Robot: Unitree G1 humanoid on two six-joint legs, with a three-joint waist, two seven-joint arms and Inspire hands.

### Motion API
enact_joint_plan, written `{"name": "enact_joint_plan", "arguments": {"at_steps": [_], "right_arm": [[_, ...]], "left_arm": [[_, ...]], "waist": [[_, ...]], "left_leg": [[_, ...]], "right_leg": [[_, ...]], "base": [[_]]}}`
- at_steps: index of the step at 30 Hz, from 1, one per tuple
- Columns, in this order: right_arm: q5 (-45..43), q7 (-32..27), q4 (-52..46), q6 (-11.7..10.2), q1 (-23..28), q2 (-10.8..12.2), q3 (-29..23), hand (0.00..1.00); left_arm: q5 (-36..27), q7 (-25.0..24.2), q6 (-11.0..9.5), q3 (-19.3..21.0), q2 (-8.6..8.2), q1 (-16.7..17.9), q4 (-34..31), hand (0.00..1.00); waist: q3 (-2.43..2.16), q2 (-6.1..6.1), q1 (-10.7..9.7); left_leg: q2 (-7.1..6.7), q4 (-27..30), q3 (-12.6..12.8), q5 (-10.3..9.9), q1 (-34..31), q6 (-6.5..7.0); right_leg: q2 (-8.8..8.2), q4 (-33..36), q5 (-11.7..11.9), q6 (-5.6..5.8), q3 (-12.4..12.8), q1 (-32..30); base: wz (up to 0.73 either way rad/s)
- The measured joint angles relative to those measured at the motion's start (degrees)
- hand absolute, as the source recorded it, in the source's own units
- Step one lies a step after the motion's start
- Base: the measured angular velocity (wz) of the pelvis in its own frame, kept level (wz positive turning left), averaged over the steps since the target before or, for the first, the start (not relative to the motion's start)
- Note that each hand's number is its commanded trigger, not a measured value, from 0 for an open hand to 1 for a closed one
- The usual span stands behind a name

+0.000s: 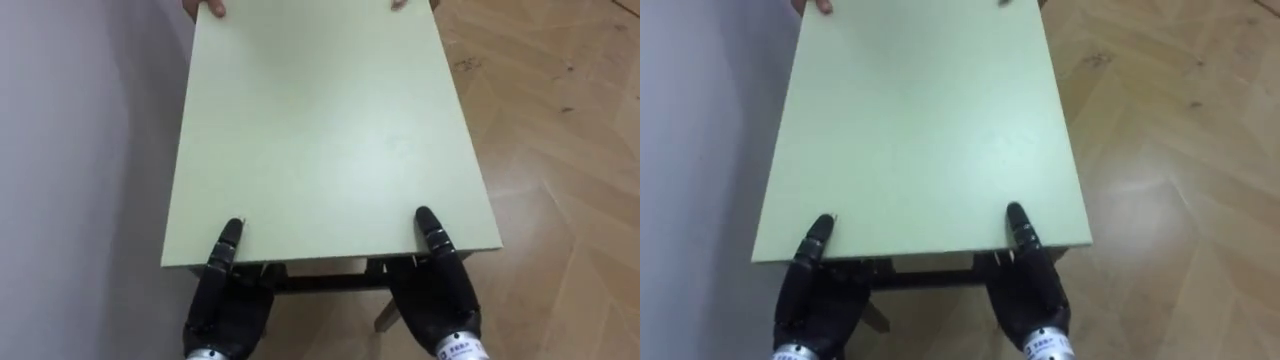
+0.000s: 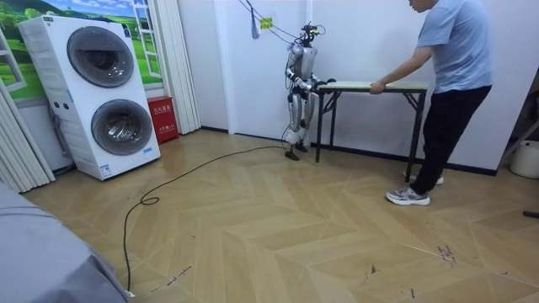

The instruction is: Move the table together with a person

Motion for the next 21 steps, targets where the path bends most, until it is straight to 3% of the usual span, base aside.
{"name": "enact_joint_plan", "arguments": {"at_steps": [1,2,3,4,5,6,7,8,9,10,11,12,13,21], "right_arm": [[0.54,0.06,0.13,-0.45,0.25,-0.02,0.21,1.0],[0.99,0.4,0.12,-0.74,0.33,-0.17,0.16,1.0],[1.86,1.12,0.42,-0.95,0.49,-0.45,-0.29,1.0],[1.92,1.19,0.42,-0.37,1.01,-0.69,-0.88,1.0],[1.85,1.2,0.28,-0.02,1.34,-0.7,-1.02,1.0],[1.49,1.21,0.1,0.3,1.47,-0.74,-1.01,1.0],[0.86,1.21,-0.12,0.37,1.35,-0.79,-1.01,1.0],[0.56,1.21,-0.19,0.4,1.24,-0.8,-0.97,1.0],[0.39,1.22,-0.05,0.23,1.36,-1.49,-0.78,1.0],[0.91,1.22,0.62,-0.18,1.46,-2.51,-0.48,1.0],[1.13,1.22,0.93,-0.18,1.44,-2.61,-0.39,1.0],[1.67,1.22,1.3,-0.17,1.48,-2.61,-0.3,1.0],[1.71,1.22,1.31,-0.1,1.61,-2.77,-0.3,1.0],[1.86,1.16,1.23,-0.04,1.68,-3.36,-0.48,1.0]], "left_arm": [[0.1,0.29,0.55,-0.05,0.0,-0.13,0.0,1.0],[0.19,0.43,0.79,-0.29,0.04,-0.63,-0.01,1.0],[0.69,0.69,1.06,-0.69,0.56,-1.66,0.0,1.0],[1.1,0.76,1.06,-0.89,0.91,-1.59,-0.01,1.0],[1.1,0.76,1.11,-0.96,1.03,-1.54,0.04,1.0],[1.07,0.76,1.13,-0.8,0.99,-1.48,0.13,1.0],[1.06,0.75,1.12,-0.61,0.88,-1.44,0.14,1.0],[1.03,0.73,1.13,-0.43,0.8,-1.29,0.13,1.0],[0.64,0.7,1.32,-0.09,0.23,-1.12,0.77,1.0],[0.65,0.93,1.84,-0.27,-0.49,-1.0,1.84,1.0],[0.64,0.96,2.03,-0.29,-0.46,-0.96,2.06,1.0],[0.63,1.14,2.24,-0.29,-0.36,-0.97,2.19,1.0],[0.82,1.39,2.3,-0.27,-0.38,-1.03,2.19,1.0],[0.69,2.64,3.23,-0.27,-0.37,-1.57,2.19,1.0]], "waist": [[0.19,-0.72,-1.09],[0.2,-0.75,-2.01],[0.21,-1.71,-2.55],[-0.17,-2.44,-1.71],[-0.26,-2.57,-1.33],[-0.1,-2.14,-0.32],[0.08,-1.38,0.04],[0.05,-1.11,0.01],[-0.15,-0.01,-0.81],[-0.53,1.24,-2.48],[-0.51,1.36,-3.12],[-0.39,1.16,-3.38],[-0.41,1.0,-3.77],[-0.4,0.99,-3.93]], "left_leg": [[-0.12,0.33,2.52,-0.77,-2.58,-1.66],[-0.32,-2.13,3.07,0.09,-4.34,-1.93],[-0.23,-4.09,6.58,5.91,-6.48,0.95],[-0.31,-3.99,7.78,6.38,-6.15,1.1],[-0.39,-3.69,7.22,6.32,-5.93,1.15],[-0.32,-3.28,3.28,6.25,-5.58,1.1],[-0.2,-3.12,-2.11,6.21,-5.54,1.0],[-0.4,-2.91,-3.29,6.06,-5.65,0.72],[-0.83,-2.43,-3.56,5.07,-5.72,-0.46],[-0.28,-2.75,-0.21,4.74,-5.05,-0.85],[0.04,-2.98,2.64,4.75,-4.64,-0.84],[1.15,-3.33,8.08,4.76,-3.95,-0.81],[1.66,-3.81,10.75,4.77,-3.45,-0.78],[1.33,-4.96,12.07,4.74,-1.79,-0.75]], "right_leg": [[-0.7,-0.82,-0.01,0.02,3.76,1.26],[-0.82,-0.74,-0.06,0.1,5.46,1.25],[-1.2,-0.07,-1.05,1.44,7.24,0.87],[-0.97,0.39,-1.67,2.34,6.42,0.35],[-0.85,0.47,-2.03,2.58,6.02,0.15],[0.36,-0.72,-2.34,2.29,5.77,-0.3],[1.69,-4.05,-0.99,0.86,5.55,-1.56],[2.19,-5.88,0.59,0.45,5.3,-1.9],[1.77,-5.22,4.02,-1.64,1.84,-2.09],[1.75,-4.07,3.5,-1.59,-0.56,-1.39],[1.76,-3.84,3.2,-1.56,-1.25,-0.82],[1.95,-3.19,2.68,-1.62,-1.96,-0.14],[2.21,-3.15,2.6,-1.62,-2.59,0.32],[1.95,-2.93,2.41,-1.47,-3.92,1.23]], "base": [[1.07],[1.29],[0.8],[0.44],[-0.12],[-0.2],[-0.15],[0.27],[0.7],[0.81],[0.65],[0.41],[0.31],[-0.02]]}}
